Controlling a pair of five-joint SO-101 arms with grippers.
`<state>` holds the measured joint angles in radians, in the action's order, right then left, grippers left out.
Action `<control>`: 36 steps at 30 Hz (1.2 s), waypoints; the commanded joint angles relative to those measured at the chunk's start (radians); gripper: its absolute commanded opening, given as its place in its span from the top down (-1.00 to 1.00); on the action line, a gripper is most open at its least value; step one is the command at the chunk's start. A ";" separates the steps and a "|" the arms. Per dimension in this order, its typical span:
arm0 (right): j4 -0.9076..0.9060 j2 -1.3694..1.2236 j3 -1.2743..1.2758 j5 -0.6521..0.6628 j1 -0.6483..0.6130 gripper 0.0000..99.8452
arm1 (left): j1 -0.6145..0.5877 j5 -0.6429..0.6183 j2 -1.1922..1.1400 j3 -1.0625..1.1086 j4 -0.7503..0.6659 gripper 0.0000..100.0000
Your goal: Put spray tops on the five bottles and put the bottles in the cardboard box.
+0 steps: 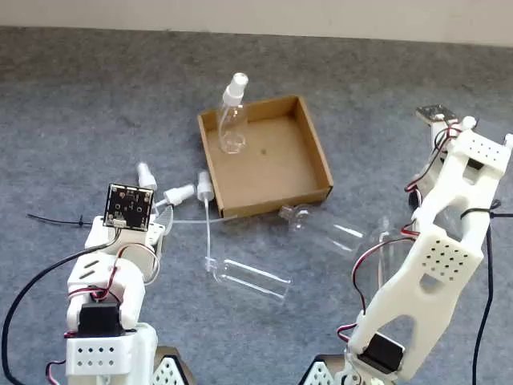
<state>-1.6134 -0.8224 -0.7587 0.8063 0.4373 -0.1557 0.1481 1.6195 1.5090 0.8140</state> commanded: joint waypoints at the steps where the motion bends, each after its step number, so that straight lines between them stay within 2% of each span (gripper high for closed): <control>1: 0.001 0.074 -0.015 0.003 -0.010 0.98 | 0.008 0.008 0.004 -0.007 -0.023 0.56; 4: -0.004 0.081 -0.016 0.005 -0.004 0.99 | 0.008 0.008 0.004 -0.007 -0.021 0.56; 8: -0.113 0.107 -0.091 -0.011 -0.007 0.99 | 0.008 0.008 0.004 -0.008 -0.021 0.56; 11: -0.153 0.166 -0.208 -0.144 -0.013 0.99 | -0.012 0.005 0.001 -0.033 -0.018 0.56; 13: -0.153 0.225 -0.265 -0.244 -0.016 0.99 | -0.070 0.002 -0.001 -0.065 -0.015 0.56; 15: -0.153 0.286 -0.286 -0.273 -0.041 0.99 | -0.104 0.002 -0.001 -0.087 0.008 0.56; 22: -0.153 0.593 -0.035 -0.305 -0.116 0.99 | -0.113 0.040 -0.050 -0.191 0.183 0.56; 28: -0.137 0.989 0.377 -0.307 -0.183 0.99 | -0.157 0.051 -0.464 -0.478 0.241 0.56; 36: 0.165 1.445 0.970 -0.371 -0.278 0.99 | -0.165 0.044 -1.173 -1.101 0.408 0.56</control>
<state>-1.5551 0.4618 0.0376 0.4580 0.2087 -0.3122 0.1880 0.7864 0.7511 1.1469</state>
